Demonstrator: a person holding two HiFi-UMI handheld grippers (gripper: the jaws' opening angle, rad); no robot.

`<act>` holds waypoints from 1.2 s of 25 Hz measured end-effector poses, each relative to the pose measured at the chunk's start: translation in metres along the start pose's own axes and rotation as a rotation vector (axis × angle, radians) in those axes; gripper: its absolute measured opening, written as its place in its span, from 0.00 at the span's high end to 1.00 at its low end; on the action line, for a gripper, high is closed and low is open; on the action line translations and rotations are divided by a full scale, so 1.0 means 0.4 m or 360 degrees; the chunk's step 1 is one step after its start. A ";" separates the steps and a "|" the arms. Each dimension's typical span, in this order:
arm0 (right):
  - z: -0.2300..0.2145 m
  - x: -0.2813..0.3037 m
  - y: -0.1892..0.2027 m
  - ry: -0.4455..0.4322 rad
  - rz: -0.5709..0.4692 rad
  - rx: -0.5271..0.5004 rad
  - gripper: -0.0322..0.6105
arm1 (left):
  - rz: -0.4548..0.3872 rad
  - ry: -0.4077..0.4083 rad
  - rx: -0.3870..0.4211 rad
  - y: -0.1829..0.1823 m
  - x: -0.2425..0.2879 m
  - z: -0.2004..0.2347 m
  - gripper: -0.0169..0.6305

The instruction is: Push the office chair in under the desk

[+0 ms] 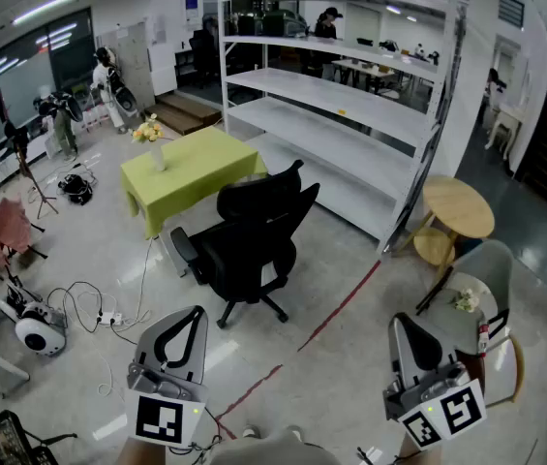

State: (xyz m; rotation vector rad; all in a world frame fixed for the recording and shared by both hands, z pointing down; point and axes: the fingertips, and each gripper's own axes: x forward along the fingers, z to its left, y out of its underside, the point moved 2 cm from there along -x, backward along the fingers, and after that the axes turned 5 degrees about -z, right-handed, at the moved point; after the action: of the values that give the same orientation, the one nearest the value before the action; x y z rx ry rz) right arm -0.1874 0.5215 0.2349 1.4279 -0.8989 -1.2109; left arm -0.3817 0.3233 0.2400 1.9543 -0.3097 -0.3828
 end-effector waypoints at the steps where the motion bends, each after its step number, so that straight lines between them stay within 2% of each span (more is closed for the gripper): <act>1: -0.003 0.000 0.003 0.0003 0.0011 -0.0008 0.94 | 0.0009 -0.0003 -0.0005 0.004 0.002 -0.002 0.96; 6: -0.024 -0.007 0.011 -0.0001 0.0041 -0.0060 0.94 | 0.0025 -0.0008 -0.0013 0.009 0.023 -0.026 0.96; 17: -0.113 -0.033 0.068 -0.0014 0.0104 -0.0021 0.94 | 0.0060 -0.0008 -0.0001 0.013 0.071 -0.108 0.96; 21: -0.146 -0.052 0.090 -0.0025 0.0128 -0.0014 0.94 | 0.0016 0.0060 0.0179 -0.004 0.092 -0.152 0.96; 25: -0.177 -0.064 0.114 -0.0033 0.0158 -0.0006 0.94 | 0.0077 0.0027 0.0068 0.015 0.106 -0.180 0.96; 30: -0.219 -0.050 0.136 -0.0032 0.0176 -0.0010 0.94 | 0.0089 0.0019 0.0104 0.017 0.140 -0.189 0.96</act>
State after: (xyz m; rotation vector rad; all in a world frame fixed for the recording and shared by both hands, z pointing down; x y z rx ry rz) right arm -0.1026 0.5493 0.2906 1.3452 -0.9741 -1.1459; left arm -0.3002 0.3621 0.2680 2.0064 -0.3724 -0.3281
